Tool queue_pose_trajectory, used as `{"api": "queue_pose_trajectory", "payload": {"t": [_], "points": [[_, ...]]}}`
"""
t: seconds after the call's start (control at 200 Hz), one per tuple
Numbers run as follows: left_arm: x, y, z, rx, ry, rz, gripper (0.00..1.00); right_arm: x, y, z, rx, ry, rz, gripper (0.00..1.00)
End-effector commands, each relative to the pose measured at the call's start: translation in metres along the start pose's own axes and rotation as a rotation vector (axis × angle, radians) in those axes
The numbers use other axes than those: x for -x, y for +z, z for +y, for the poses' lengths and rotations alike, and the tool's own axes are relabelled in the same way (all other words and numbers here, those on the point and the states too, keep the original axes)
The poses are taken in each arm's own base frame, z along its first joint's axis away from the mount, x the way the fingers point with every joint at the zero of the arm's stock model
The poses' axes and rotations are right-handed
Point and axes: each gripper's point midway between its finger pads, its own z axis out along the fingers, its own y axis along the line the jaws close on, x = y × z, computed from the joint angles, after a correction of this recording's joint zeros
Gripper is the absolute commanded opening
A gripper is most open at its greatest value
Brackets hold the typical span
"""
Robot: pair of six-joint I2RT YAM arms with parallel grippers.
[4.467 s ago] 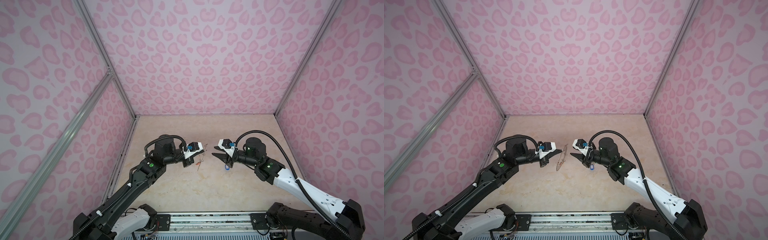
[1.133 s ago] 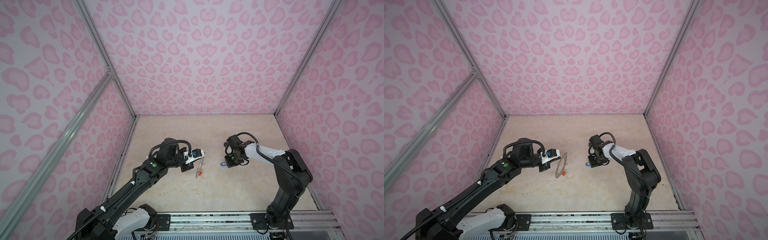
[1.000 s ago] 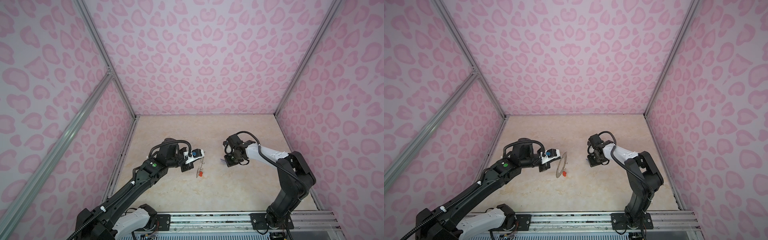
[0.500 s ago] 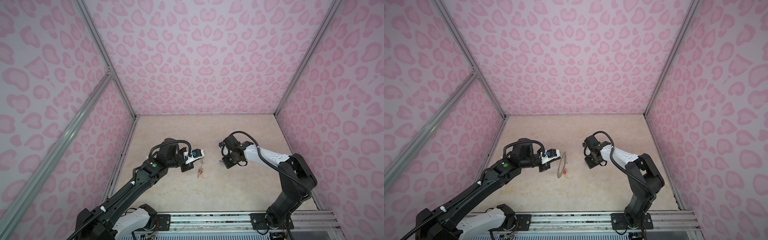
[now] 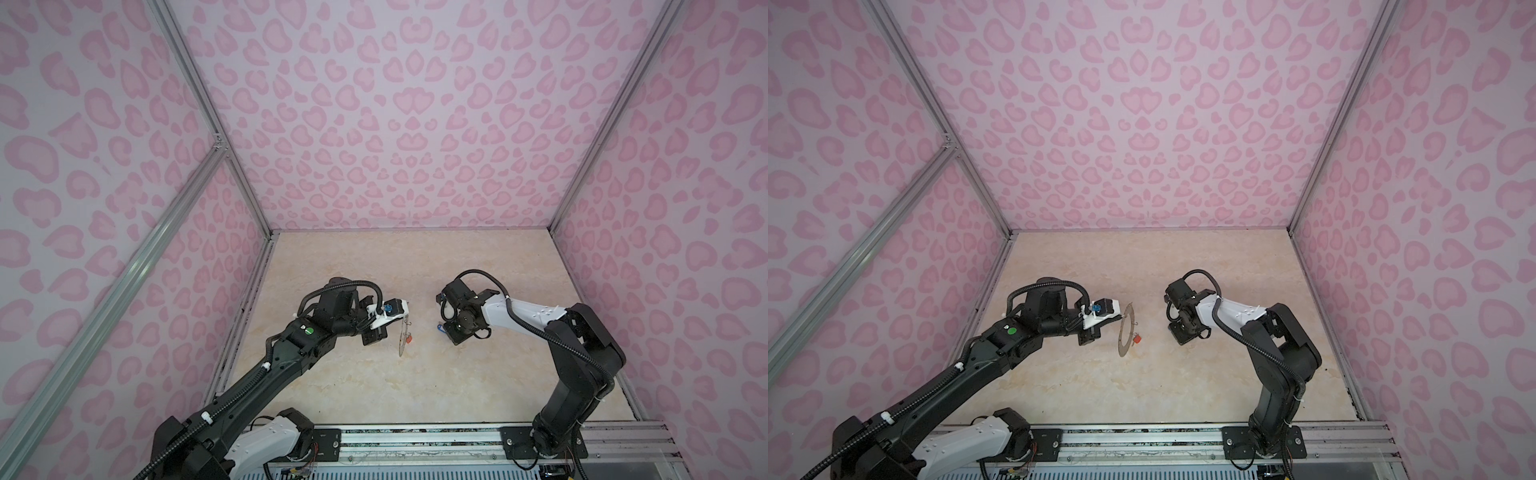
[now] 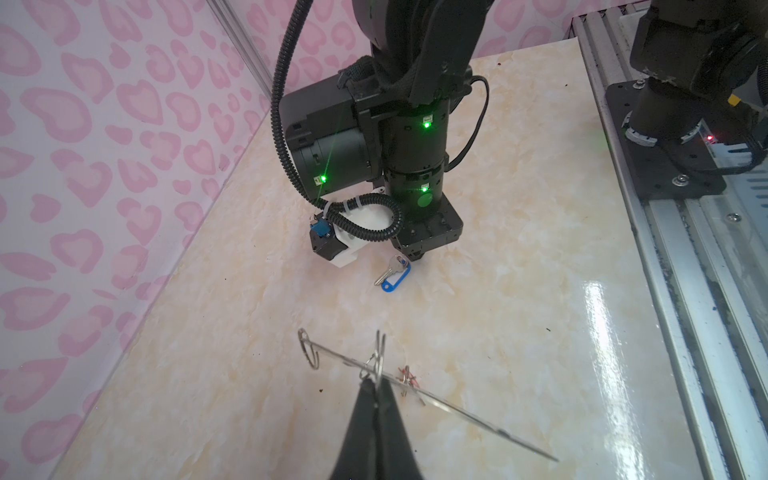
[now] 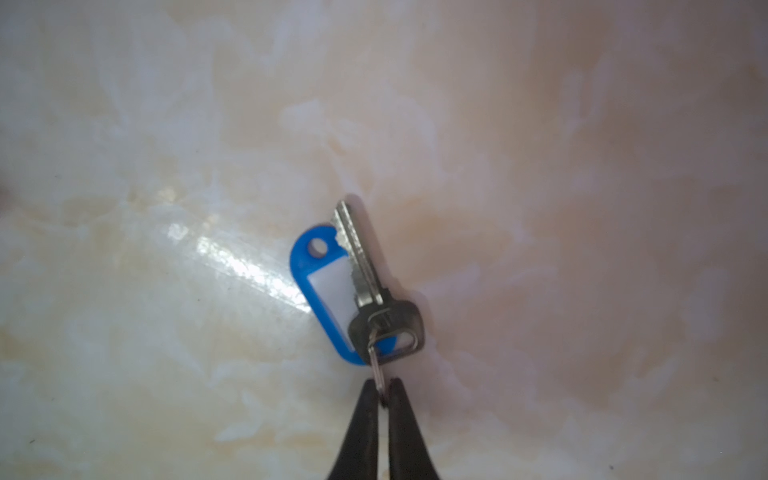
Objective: Put the keys on the keyring
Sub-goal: 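Lower the right gripper and close it on the blue-tag key's ring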
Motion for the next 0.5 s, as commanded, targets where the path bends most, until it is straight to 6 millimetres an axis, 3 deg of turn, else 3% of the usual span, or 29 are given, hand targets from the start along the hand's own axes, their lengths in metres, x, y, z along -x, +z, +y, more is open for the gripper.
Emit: {"api": "queue_pose_trajectory", "payload": {"t": [0.0,0.25,0.495], "points": [[0.0104,-0.0010,0.0025,0.005,0.021,-0.044,0.03,-0.0013,-0.0025,-0.0017,-0.010,0.013,-0.001,0.16],[0.0108,-0.0007,0.0027,0.005,0.022,-0.046,0.03,0.0024,-0.0077,-0.0025,-0.013,0.002,-0.023,0.24],[0.0106,-0.0005,0.0030,0.005,0.020,-0.044,0.03,0.0060,-0.0059,-0.0038,-0.017,-0.013,-0.013,0.21]]}}
